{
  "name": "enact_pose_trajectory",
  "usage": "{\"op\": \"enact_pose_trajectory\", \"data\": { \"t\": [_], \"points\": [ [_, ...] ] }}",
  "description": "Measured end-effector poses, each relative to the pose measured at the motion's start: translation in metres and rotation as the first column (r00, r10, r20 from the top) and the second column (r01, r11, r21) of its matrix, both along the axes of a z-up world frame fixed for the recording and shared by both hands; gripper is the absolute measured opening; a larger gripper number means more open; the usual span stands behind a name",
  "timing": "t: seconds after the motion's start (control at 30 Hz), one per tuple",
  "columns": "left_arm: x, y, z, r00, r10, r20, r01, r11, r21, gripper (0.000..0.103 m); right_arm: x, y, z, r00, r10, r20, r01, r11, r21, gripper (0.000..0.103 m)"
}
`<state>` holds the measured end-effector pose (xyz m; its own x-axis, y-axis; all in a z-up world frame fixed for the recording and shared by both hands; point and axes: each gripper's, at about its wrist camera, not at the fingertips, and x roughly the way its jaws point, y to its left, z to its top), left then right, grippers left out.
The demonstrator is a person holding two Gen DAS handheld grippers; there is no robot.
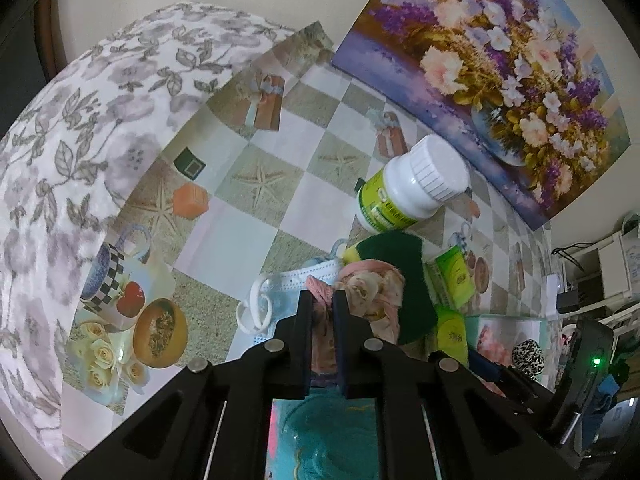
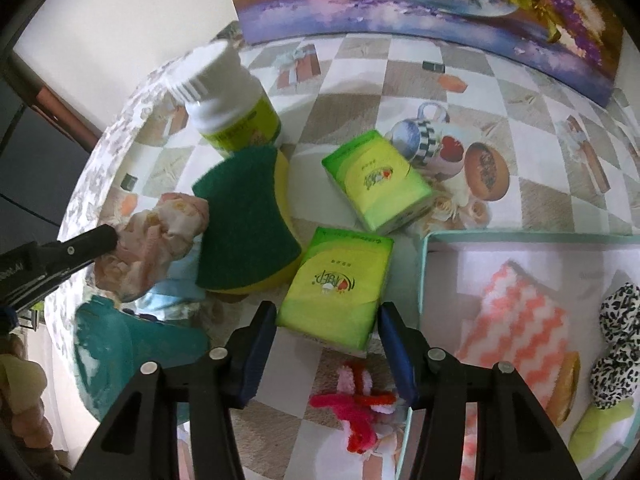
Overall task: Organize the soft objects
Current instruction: 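Grasp pink floral scrunchie with left gripper while right gripper grasps white tube, then carry pink scrunchie and white tube over the white box with both grippers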
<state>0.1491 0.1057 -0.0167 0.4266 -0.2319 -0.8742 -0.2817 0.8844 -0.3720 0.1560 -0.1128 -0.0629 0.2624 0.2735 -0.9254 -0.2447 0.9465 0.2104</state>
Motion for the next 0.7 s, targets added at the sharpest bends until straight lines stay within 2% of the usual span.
{"op": "enact_pose_trajectory", "data": {
  "t": [0.27, 0.7],
  "points": [
    [-0.008, 0.0, 0.03, 0.997, 0.012, 0.082, -0.013, 1.0, 0.022, 0.009, -0.001, -0.011, 0.03, 0.999, -0.009, 0.051, 0.007, 0.999, 0.038, 0.055],
    [-0.027, -0.005, 0.083, 0.977, 0.017, 0.21, -0.033, 0.997, 0.073, 0.009, -0.008, -0.016, 0.08, 0.989, -0.033, 0.146, 0.017, 0.994, 0.105, 0.054]
  ]
}}
